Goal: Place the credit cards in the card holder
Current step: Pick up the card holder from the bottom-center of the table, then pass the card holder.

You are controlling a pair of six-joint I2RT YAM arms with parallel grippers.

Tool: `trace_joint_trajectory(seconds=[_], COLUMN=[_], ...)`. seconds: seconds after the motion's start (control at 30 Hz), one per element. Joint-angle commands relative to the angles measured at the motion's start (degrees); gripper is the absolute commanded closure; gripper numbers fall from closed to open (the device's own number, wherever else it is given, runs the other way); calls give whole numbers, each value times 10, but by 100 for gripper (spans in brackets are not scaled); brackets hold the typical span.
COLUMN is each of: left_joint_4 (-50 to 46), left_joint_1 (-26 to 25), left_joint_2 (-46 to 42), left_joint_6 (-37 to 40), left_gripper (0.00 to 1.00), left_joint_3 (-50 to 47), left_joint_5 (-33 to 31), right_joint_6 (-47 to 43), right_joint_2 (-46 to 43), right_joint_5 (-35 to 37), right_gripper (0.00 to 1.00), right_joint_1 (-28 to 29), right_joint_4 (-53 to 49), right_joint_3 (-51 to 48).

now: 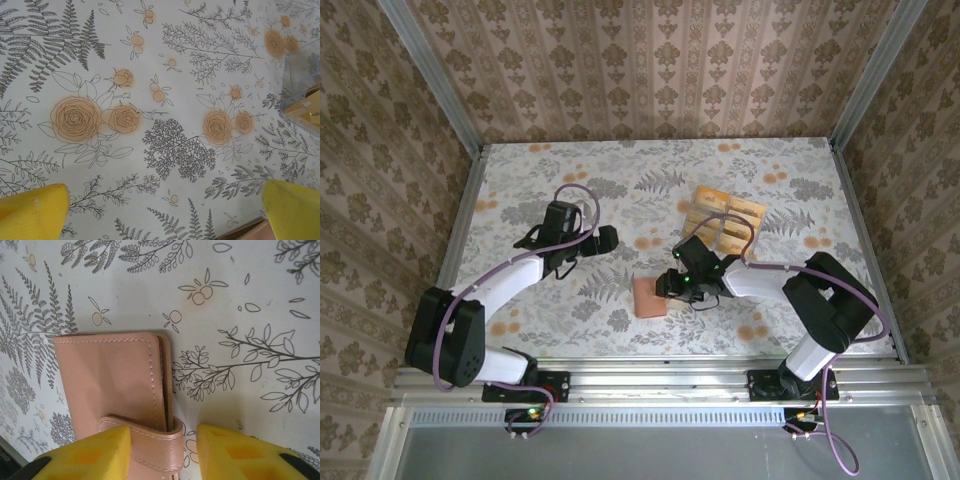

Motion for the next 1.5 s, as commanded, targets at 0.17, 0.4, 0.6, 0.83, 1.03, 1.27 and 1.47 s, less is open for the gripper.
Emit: trace_joint_trajectory(seconds=[0.17, 0.4, 0.6, 0.83, 1.03, 1.27, 1.47], left_joint_4=[20, 11, 23, 121, 200, 251, 249], left_joint_1=[1, 0, -4, -10, -39, -55, -54], left_joint_2=[7, 2, -12, -1, 35, 53, 33], left_joint_6=[-3, -12, -46, -139, -200, -230, -224], left_gripper=[0, 0, 0, 1, 7, 9, 5], left_joint_3=[-9, -5, -9, -6, 33, 54, 43], left_joint_5=[16, 34, 82, 154, 186, 184, 154], right_joint_6=[17, 11, 1, 9, 22, 30, 35], right_joint_2=[9, -5, -55, -104, -113, -116, -124], right_joint_5=[-19, -26, -55, -98, -118, -120, -122], right_gripper=[86, 100, 100, 100, 100, 100, 100], right_joint_1=[8, 0, -53, -121, -138, -139, -147], right_joint_4=[21, 5, -22, -37, -36, -25, -19], right_joint_3=[-1, 26, 65, 114, 145, 137, 122])
